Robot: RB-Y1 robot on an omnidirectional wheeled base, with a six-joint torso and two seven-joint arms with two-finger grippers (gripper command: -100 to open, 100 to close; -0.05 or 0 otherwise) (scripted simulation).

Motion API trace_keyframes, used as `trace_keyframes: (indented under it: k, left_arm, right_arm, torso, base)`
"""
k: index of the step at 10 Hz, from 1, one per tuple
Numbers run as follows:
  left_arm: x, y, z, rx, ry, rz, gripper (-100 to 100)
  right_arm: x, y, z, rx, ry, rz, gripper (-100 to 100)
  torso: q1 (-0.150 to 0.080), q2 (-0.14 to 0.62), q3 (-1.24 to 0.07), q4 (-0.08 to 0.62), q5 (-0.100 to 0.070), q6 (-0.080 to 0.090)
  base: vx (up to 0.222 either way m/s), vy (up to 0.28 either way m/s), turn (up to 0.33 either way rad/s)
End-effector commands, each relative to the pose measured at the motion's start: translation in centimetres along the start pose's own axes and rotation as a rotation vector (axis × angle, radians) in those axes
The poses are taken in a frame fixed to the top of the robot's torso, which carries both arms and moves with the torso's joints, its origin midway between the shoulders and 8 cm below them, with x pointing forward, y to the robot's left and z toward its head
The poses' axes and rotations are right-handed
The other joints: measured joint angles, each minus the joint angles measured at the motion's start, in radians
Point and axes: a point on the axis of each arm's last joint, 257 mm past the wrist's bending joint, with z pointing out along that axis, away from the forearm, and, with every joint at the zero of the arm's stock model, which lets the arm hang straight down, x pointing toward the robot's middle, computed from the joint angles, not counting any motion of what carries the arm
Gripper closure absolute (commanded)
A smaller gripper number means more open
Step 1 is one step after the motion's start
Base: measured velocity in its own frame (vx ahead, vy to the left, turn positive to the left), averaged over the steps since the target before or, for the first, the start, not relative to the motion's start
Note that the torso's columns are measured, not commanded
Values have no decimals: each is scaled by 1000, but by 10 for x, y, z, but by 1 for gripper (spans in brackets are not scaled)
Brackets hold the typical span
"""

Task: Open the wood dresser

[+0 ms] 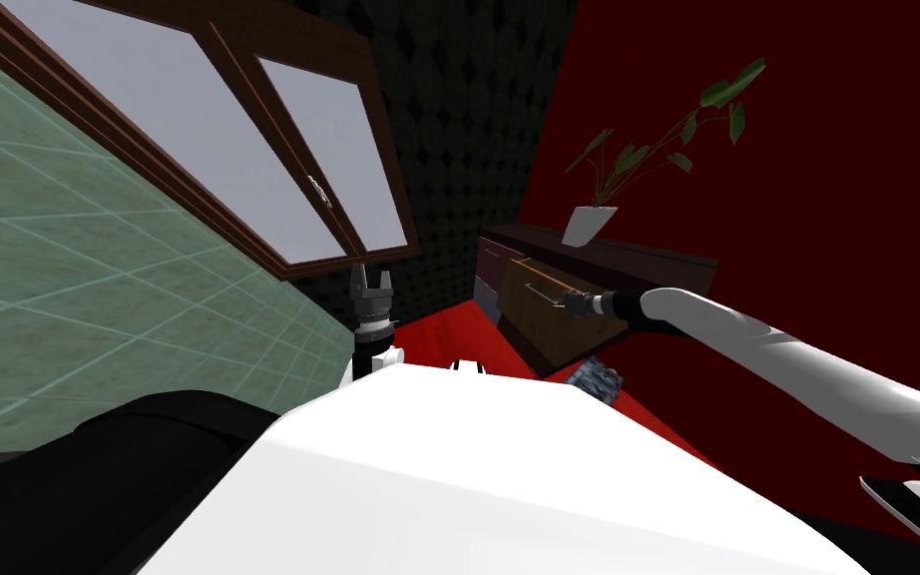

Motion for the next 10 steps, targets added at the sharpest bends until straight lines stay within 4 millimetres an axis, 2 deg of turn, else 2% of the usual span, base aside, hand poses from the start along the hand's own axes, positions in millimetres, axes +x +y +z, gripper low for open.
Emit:
trace_keyframes:
  k: [1, 2, 3, 5, 6, 8, 9, 10]
  left_arm:
    - [0, 0, 0, 0, 0, 0, 0]
    - [0, 0, 0, 0, 0, 0, 0]
    - [0, 0, 0, 0, 0, 0, 0]
    - [0, 0, 0, 0, 0, 0, 0]
    - [0, 0, 0, 0, 0, 0, 0]
    - [0, 0, 0, 0, 0, 0, 0]
    - [0, 0, 0, 0, 0, 0, 0]
    - [0, 0, 0, 0, 0, 0, 0]
  right_arm:
    - [-4, 7, 2, -17, -7, 2, 100]
    - [-2, 3, 1, -5, -4, -1, 100]
    - [-5, -9, -10, -10, -7, -1, -100]
    - [-7, -22, -21, -12, -6, -4, -100]
    - [-10, -35, -32, -13, -5, -7, -100]
    - [-9, -35, -32, -11, -5, -8, -100]
    - [-9, -36, -33, -13, -6, -7, 0]
    - [-9, -36, -33, -13, -6, -7, 0]
  torso:
    - [0, -1, 0, 0, 0, 0]
    - [-2, -1, -1, 0, 0, 0]
    - [-7, -4, -3, 2, 1, 0]
    - [-4, -2, -2, 2, 1, -1]
    - [-2, -1, -1, 2, 2, -1]
    - [1, 1, 0, 3, 3, -1]
    - [0, 1, 0, 3, 2, -1]
    - [0, 0, 0, 2, 2, -1]
  base:
    - [-98, 184, -25]
    - [-51, 90, -7]
    - [-17, 32, -5]
    - [0, 9, -13]
    - [4, 6, -7]
    - [0, 5, -3]
    - [0, 0, 0]
    - [0, 0, 0]
